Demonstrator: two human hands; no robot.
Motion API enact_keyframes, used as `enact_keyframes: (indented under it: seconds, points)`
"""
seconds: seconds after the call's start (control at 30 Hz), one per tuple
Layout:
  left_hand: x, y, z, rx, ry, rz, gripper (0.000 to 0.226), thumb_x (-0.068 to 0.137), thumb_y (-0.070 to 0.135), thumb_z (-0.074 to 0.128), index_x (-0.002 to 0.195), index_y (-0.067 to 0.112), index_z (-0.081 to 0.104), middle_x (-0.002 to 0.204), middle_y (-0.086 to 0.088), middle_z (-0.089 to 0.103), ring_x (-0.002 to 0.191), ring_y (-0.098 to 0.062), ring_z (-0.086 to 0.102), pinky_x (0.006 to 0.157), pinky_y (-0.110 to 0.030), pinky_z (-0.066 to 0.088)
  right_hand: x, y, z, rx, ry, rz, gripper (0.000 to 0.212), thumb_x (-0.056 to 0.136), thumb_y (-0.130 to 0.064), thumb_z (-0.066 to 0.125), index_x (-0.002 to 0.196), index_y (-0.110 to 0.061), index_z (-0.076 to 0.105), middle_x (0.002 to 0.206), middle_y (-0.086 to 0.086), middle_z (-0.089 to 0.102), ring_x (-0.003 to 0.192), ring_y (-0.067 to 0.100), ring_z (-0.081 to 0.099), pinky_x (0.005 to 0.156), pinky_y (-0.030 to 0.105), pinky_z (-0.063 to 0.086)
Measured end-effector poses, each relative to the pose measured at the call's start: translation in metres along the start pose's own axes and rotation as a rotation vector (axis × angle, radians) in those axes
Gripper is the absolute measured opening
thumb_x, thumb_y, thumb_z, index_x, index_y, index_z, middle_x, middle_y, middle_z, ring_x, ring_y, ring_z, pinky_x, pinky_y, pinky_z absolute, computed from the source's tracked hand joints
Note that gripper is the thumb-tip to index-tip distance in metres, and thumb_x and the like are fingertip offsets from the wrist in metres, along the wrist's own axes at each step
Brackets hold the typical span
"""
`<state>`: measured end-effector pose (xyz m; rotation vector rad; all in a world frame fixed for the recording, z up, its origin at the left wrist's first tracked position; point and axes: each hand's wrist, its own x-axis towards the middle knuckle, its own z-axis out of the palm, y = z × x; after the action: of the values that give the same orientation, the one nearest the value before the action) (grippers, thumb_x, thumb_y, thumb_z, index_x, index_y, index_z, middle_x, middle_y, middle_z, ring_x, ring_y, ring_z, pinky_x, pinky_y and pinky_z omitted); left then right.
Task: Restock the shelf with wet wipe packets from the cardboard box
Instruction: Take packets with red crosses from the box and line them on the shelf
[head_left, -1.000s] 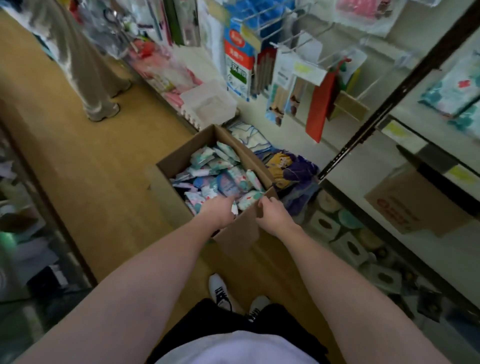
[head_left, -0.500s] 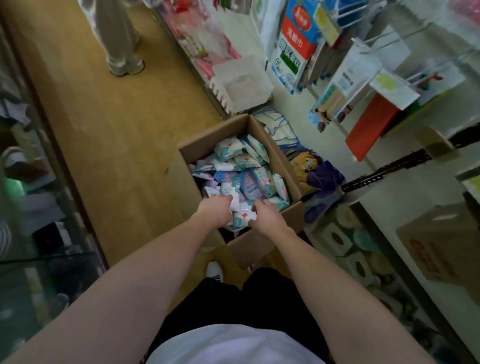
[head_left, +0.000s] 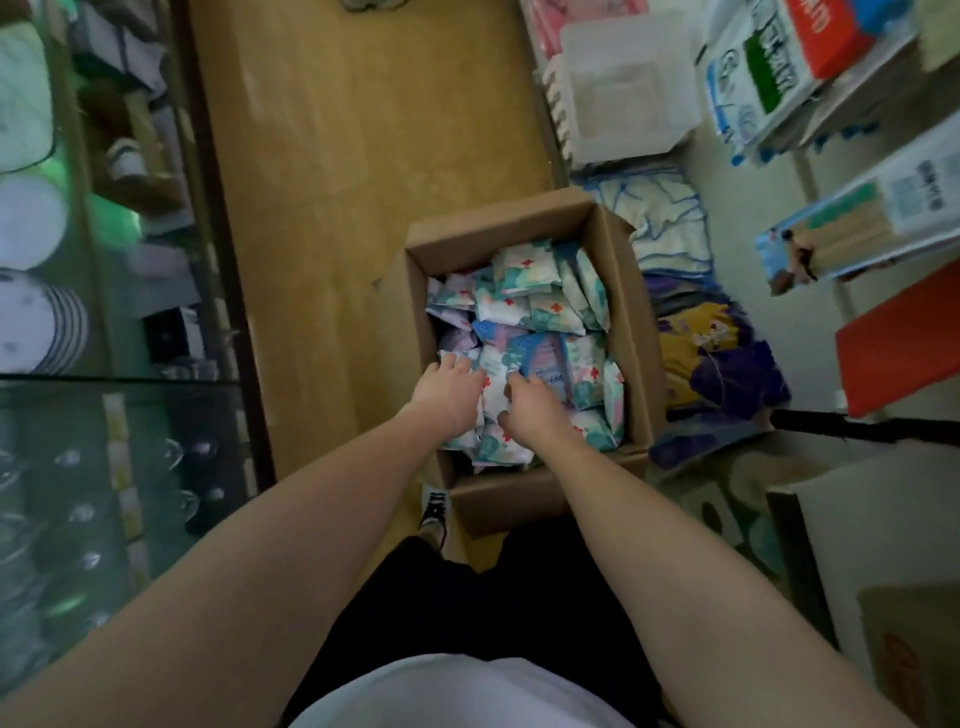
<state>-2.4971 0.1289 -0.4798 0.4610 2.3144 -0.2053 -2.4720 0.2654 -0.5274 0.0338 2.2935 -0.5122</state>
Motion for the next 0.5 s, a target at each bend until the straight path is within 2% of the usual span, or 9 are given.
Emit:
enact_keyframes:
  seconds: [0.07,0.17,0.23,0.37,0.5]
  points:
    - [0.008,0.001,-0.002,-0.003,-0.001,-0.017,0.047,0.093,0.021,0.049,0.138,0.013,0.04,0.142,-0.014,0.04,0.131,-0.034,0.033,0.105,-0.043,0.034,0.013,-0.001,-0.003,-0.025,0.018,-0.033,0.048,0.091,-0.028,0.063,0.133,-0.012,0.047,0.133,0.013,0.048,0.124,0.033,0.043,0.099,0.042,0.043]
    - [0.022,0.0,-0.006,-0.001,0.015,-0.05,0.047,0.093,0.021,0.048,0.139,0.013,0.039,0.143,-0.013,0.038,0.129,-0.034,0.034,0.103,-0.043,0.034,0.032,-0.003,-0.009,-0.067,0.13,-0.098,0.057,0.093,-0.025,0.061,0.144,-0.011,0.039,0.139,0.012,0.044,0.132,0.031,0.035,0.107,0.039,0.035]
    - [0.031,-0.002,-0.006,-0.006,0.002,-0.082,0.051,0.095,0.022,0.046,0.143,0.014,0.035,0.143,-0.015,0.038,0.129,-0.034,0.033,0.104,-0.043,0.034,0.045,-0.005,-0.013,-0.1,0.163,-0.102,0.057,0.092,-0.026,0.063,0.143,-0.012,0.039,0.142,0.011,0.041,0.134,0.03,0.033,0.109,0.039,0.033]
    - [0.044,-0.002,-0.002,-0.021,-0.091,-0.132,0.056,0.095,0.025,0.049,0.147,0.015,0.029,0.142,-0.018,0.04,0.127,-0.036,0.034,0.102,-0.045,0.034,0.067,-0.003,-0.019,-0.122,0.08,-0.043,0.059,0.093,-0.025,0.063,0.144,-0.012,0.036,0.147,0.014,0.038,0.135,0.033,0.034,0.11,0.042,0.033]
    - [0.048,0.002,-0.003,0.046,-0.103,-0.155,0.055,0.094,0.025,0.048,0.145,0.015,0.032,0.14,-0.017,0.041,0.126,-0.035,0.035,0.101,-0.046,0.032,0.075,-0.002,-0.018,-0.056,-0.019,-0.022,0.058,0.094,-0.022,0.065,0.141,-0.005,0.035,0.142,0.019,0.044,0.131,0.034,0.042,0.101,0.041,0.04]
